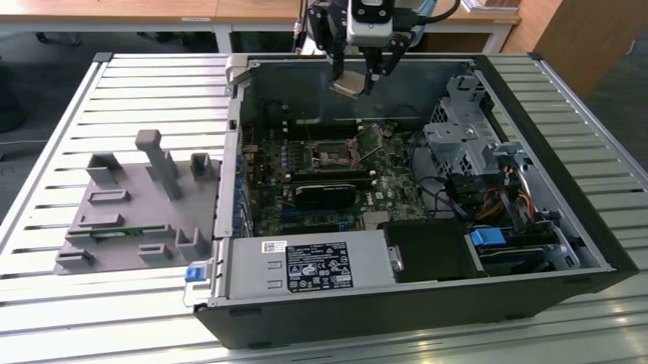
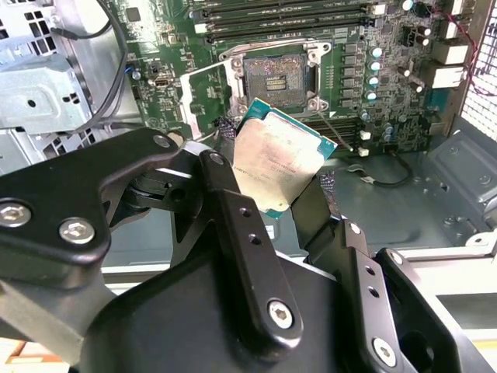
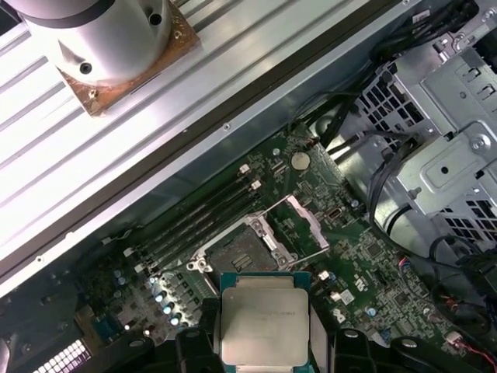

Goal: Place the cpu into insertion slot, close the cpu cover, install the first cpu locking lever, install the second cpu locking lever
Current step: 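Place the cpu into insertion slot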

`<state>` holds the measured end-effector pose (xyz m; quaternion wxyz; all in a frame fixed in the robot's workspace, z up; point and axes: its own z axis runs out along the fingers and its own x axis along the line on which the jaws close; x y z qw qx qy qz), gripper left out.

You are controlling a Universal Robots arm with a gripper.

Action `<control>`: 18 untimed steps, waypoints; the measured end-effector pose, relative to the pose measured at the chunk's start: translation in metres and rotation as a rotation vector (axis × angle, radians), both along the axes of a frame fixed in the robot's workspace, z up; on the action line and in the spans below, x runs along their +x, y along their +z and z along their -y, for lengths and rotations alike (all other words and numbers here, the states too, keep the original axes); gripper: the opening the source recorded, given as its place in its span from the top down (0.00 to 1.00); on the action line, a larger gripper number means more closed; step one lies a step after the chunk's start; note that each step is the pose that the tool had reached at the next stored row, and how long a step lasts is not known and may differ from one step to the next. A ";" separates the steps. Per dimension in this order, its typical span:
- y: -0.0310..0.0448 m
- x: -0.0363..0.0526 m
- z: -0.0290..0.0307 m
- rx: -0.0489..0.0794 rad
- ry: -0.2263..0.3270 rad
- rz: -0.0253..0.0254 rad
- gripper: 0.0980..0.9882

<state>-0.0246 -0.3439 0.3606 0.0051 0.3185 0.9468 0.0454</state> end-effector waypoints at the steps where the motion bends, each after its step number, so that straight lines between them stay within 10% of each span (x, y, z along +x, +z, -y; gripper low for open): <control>1: 0.0000 0.0000 0.0000 0.000 -0.003 0.0000 0.50; 18: -0.0001 0.0000 0.0000 0.000 -0.065 0.0000 0.50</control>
